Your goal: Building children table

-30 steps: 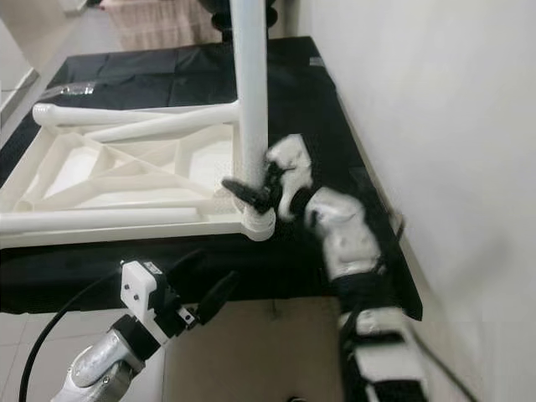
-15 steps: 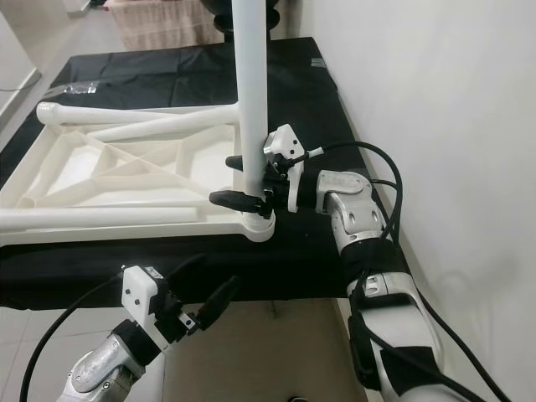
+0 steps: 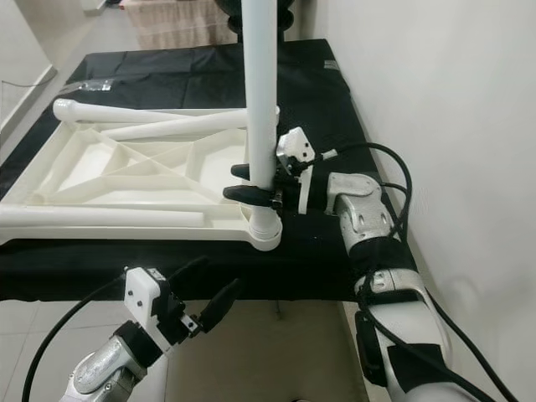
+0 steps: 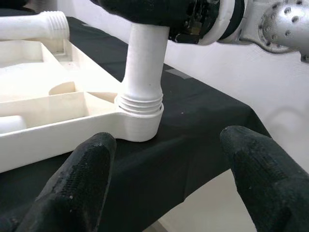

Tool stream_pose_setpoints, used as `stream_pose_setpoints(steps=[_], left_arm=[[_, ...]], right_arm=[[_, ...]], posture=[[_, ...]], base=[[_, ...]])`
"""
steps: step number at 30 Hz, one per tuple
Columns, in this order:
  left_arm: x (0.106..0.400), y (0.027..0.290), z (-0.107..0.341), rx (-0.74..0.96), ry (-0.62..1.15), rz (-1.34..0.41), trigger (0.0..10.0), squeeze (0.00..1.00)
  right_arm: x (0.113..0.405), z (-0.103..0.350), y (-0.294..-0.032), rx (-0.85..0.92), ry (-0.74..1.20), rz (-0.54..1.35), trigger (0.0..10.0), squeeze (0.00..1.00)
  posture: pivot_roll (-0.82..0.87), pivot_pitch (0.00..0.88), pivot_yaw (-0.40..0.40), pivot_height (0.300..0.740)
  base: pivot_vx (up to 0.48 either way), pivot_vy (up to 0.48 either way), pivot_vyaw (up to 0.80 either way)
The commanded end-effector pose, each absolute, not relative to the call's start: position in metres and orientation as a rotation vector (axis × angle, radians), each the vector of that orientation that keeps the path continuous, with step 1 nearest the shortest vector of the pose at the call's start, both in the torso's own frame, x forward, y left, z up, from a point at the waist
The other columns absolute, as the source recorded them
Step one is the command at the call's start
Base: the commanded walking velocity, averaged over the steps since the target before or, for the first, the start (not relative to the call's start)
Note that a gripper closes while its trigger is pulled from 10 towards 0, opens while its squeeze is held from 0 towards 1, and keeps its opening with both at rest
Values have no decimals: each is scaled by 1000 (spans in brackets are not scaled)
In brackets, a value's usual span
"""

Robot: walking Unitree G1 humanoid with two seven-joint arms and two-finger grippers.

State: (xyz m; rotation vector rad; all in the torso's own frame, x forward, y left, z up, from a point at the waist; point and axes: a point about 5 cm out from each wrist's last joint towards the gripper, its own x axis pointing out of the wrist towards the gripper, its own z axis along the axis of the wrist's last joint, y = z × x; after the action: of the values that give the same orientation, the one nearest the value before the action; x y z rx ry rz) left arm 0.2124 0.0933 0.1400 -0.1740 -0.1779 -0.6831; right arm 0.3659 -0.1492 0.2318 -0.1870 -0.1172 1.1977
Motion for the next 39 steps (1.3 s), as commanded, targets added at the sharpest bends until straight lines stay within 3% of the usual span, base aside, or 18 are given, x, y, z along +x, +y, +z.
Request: stream_pose_setpoints(steps=[1,3,4,5,6,7,10,16,17,18,21,22,25,29,30,31,32,39], left_arm=[[211,96,138,-168,-172,-678,10000,0],[210,99,138,-165,-173,-675,10000,0],[210,99,138,-165,-173,-675,10000,0],[210,100,138,-161,-173,-674,10000,0],[210,100,138,-161,-173,-674,10000,0],[210,101,139,-159,-173,-674,10000,0],[211,103,139,-148,-172,-676,10000,0],[214,103,139,-143,-173,-673,10000,0],[215,103,139,-144,-173,-672,10000,0],[215,103,139,-145,-174,-670,10000,0],[215,103,139,-146,-176,-667,10000,0],[215,103,139,-146,-177,-666,10000,0],[215,103,139,-146,-177,-666,10000,0],[215,102,140,-151,-179,-669,10000,0],[216,101,140,-152,-180,-669,10000,0],[216,101,140,-152,-180,-669,10000,0],[216,101,140,-153,-180,-668,10000,0],[215,100,140,-156,-180,-666,10000,0]], right_arm=[[365,220,-157,-202,-82,1085,0,0],[361,200,-156,-139,-66,720,0,0],[361,200,-156,-139,-66,720,0,0],[356,189,-156,-135,-51,453,0,0],[356,189,-156,-135,-51,453,0,0],[336,166,-139,-84,8,349,0,0],[310,146,-105,-69,51,322,0,0],[329,161,-85,-27,18,356,0,0],[333,165,-83,-33,7,369,6980,0],[332,169,-81,-42,6,358,10000,0],[333,176,-79,-36,-14,373,10000,0],[334,183,-78,-24,-40,410,10000,1000],[335,188,-75,-13,-62,470,10000,1000],[349,215,-82,-7,-153,705,10000,1000],[351,220,-85,-36,-162,778,10000,561],[351,220,-85,-36,-162,778,10000,561],[355,222,-88,-84,-154,829,10000,0],[356,230,-89,-210,-137,1171,10000,0]], posture=[[49,184,47,740],[47,187,42,740],[47,187,42,740],[47,187,42,740],[47,187,42,740],[59,196,48,740],[61,195,57,740],[58,180,52,740],[59,178,51,740],[58,177,51,740],[61,176,49,740],[60,175,51,740],[59,175,51,740],[55,174,44,740],[54,174,42,740],[54,174,42,740],[57,175,40,740],[64,178,41,740]], base=[[0,0,0],[0,0,0],[0,0,0],[0,0,0],[0,0,0],[0,0,0],[0,0,0],[0,0,0],[0,0,0],[0,0,0],[0,0,0],[0,0,0],[0,0,0],[0,0,0],[0,0,0],[0,0,0],[0,0,0],[0,0,0]])
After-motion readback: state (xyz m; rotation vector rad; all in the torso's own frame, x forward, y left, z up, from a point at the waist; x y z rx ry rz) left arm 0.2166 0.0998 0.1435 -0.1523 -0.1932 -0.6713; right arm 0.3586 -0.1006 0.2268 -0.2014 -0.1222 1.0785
